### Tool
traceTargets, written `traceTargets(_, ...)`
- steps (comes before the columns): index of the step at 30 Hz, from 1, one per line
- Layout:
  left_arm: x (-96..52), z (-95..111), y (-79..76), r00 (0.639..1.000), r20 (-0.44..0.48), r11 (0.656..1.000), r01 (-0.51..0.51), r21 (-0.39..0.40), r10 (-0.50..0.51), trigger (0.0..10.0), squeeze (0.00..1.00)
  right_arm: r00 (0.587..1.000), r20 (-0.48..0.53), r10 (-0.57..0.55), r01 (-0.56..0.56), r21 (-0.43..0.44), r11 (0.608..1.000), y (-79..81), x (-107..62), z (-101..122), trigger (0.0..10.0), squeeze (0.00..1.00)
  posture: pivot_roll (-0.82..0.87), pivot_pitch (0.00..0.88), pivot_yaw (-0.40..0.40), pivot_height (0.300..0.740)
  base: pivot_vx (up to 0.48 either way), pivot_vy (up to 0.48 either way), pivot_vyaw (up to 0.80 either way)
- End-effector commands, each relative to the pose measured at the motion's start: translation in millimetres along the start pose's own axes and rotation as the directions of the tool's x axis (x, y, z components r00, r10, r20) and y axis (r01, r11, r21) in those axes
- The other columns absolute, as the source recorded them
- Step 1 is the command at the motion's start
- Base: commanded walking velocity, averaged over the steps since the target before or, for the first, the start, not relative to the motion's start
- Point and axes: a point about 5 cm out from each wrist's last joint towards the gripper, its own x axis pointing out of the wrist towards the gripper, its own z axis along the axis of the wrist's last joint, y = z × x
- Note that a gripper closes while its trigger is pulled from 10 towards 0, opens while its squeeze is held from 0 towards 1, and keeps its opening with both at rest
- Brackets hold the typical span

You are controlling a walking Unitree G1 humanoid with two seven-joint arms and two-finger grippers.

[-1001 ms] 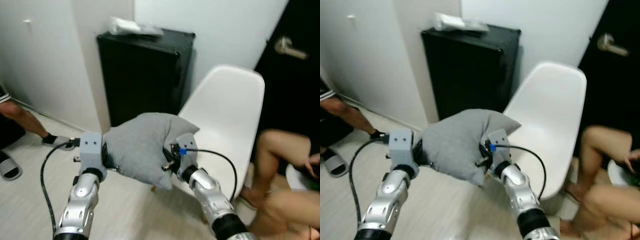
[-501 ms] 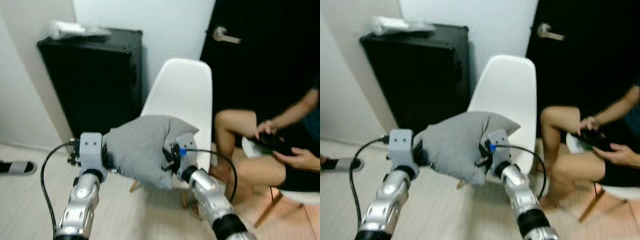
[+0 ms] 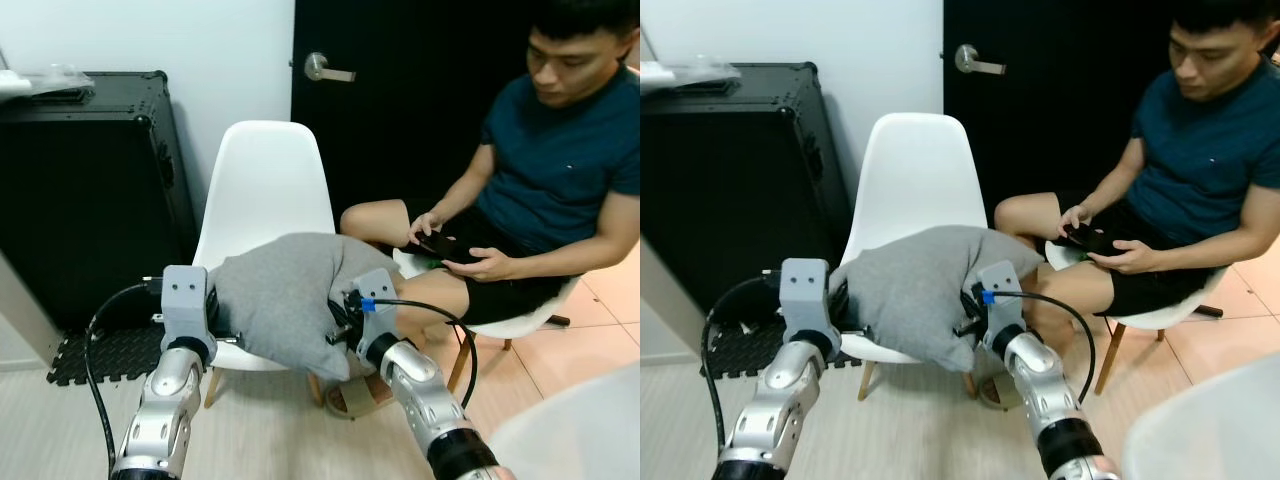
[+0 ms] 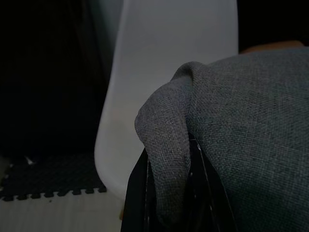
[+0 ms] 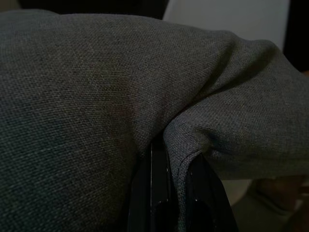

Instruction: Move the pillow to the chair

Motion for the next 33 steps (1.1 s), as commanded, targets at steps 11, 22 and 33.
traceTargets(11,-0.4,12.7,-1.3,0.997,0.081,1.0,0.02,-0.003,-0.02,10.0,0.0,0.996,0.044,0.076,-0.075,-0.023,0.997,12.2,4.5,8.4,10.0,0.0,0.08,0.064,-0.017,0.74,0.298,0.0,0.0)
traceTargets(22,0.1,13.1,-2.2,0.996,0.086,1.0,0.025,-0.005,-0.025,10.0,0.0,0.996,0.042,0.077,-0.076,-0.027,0.997,10.4,4.7,9.1,10.0,0.0,0.08,0.066,-0.019,0.74,0.417,0.0,0.0)
traceTargets(33,-0.1,11.9,-2.9,0.996,0.078,0.999,0.035,-0.012,-0.034,10.0,0.0,0.998,0.024,0.064,-0.064,-0.026,0.998,8.4,4.1,7.2,10.0,0.0,0.08,0.07,-0.019,0.74,0.41,0.0,0.0)
